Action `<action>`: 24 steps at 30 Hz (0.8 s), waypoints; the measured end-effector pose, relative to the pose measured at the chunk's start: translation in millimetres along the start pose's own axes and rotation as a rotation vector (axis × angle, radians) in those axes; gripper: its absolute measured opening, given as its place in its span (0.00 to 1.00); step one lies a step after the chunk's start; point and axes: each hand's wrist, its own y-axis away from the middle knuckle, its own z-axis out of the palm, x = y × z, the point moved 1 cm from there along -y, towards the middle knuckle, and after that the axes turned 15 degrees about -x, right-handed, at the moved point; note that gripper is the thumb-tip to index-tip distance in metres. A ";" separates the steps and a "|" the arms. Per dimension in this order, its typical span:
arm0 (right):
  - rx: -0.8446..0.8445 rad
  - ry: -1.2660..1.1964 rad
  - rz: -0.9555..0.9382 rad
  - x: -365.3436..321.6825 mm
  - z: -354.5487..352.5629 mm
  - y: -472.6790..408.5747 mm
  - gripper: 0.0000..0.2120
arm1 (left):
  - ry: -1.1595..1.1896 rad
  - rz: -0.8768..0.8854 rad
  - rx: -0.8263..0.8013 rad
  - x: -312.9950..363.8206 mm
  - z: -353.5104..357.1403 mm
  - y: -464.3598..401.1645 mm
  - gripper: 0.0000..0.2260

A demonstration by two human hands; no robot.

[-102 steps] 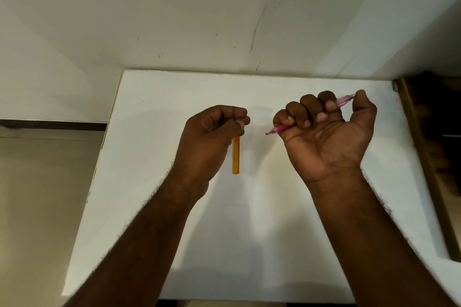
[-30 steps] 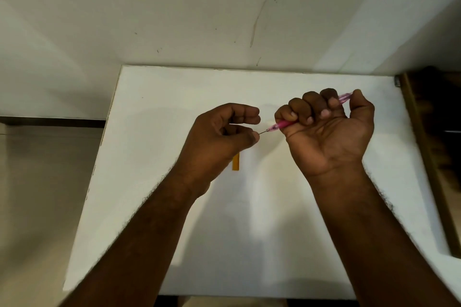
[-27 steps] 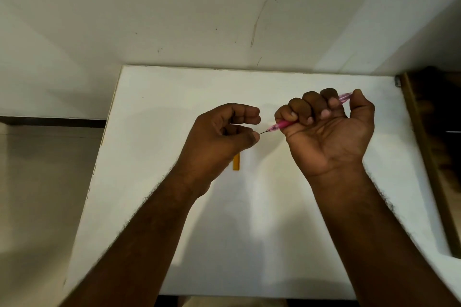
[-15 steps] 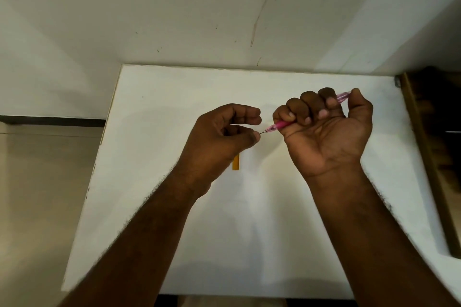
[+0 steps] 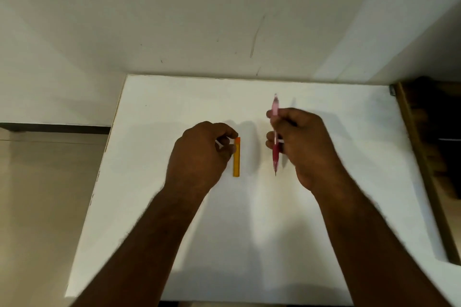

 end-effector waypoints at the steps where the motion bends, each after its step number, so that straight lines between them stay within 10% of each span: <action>1: 0.014 0.204 -0.010 3.6 2.3 0.1 0.06 | -0.044 -0.003 -0.018 -1.5 1.4 -0.5 0.09; 9: 0.130 0.724 0.036 15.9 7.4 -0.4 0.07 | -0.112 -0.055 -0.048 -8.1 5.6 -3.8 0.12; 24: 0.142 0.730 -0.011 -1.5 -3.4 28.6 0.20 | -0.077 0.083 0.146 12.3 -17.6 18.9 0.15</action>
